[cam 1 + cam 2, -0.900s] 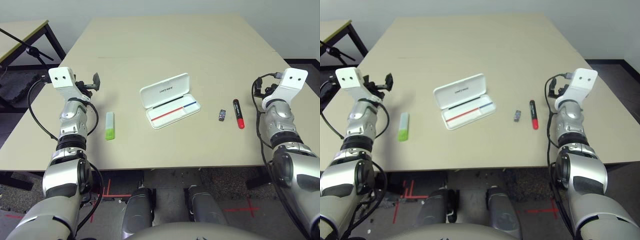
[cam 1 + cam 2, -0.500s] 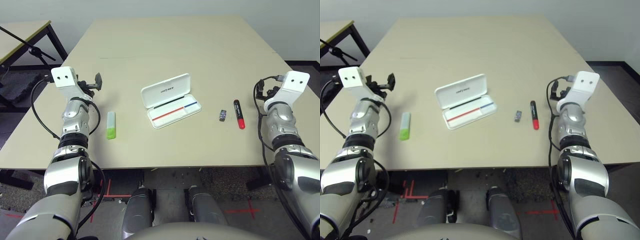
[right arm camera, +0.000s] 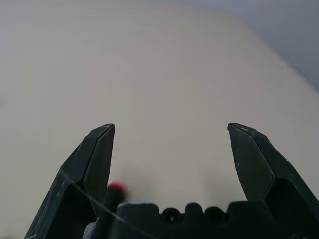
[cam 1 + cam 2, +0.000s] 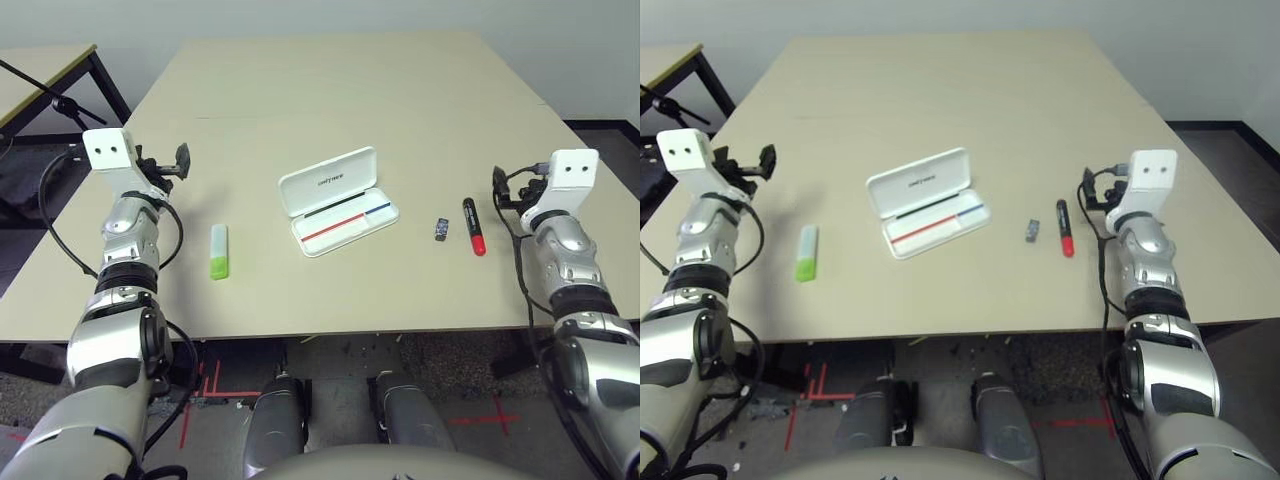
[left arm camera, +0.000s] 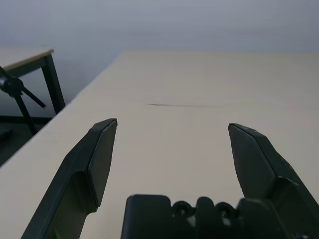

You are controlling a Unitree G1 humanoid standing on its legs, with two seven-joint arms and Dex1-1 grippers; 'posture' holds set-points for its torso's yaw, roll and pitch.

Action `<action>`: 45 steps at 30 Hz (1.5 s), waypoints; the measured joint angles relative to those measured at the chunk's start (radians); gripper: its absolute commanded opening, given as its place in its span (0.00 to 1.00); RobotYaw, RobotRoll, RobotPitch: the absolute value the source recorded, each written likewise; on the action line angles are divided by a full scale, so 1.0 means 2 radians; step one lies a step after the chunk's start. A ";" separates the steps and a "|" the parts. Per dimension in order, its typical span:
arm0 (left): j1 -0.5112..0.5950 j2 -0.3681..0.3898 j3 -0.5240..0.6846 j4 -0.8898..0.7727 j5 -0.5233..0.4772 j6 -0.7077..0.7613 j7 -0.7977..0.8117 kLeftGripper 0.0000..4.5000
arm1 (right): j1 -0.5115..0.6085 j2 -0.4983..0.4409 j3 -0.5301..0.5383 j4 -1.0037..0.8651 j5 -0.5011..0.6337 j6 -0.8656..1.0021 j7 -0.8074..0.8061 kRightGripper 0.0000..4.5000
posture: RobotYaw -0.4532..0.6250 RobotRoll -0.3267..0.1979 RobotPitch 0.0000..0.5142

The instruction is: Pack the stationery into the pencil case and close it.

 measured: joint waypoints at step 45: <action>0.212 0.074 -0.241 -0.575 -0.070 0.379 -0.315 1.00 | 0.006 -0.057 0.095 -0.125 -0.001 0.167 0.264 1.00 | 0.33 0.62 0.08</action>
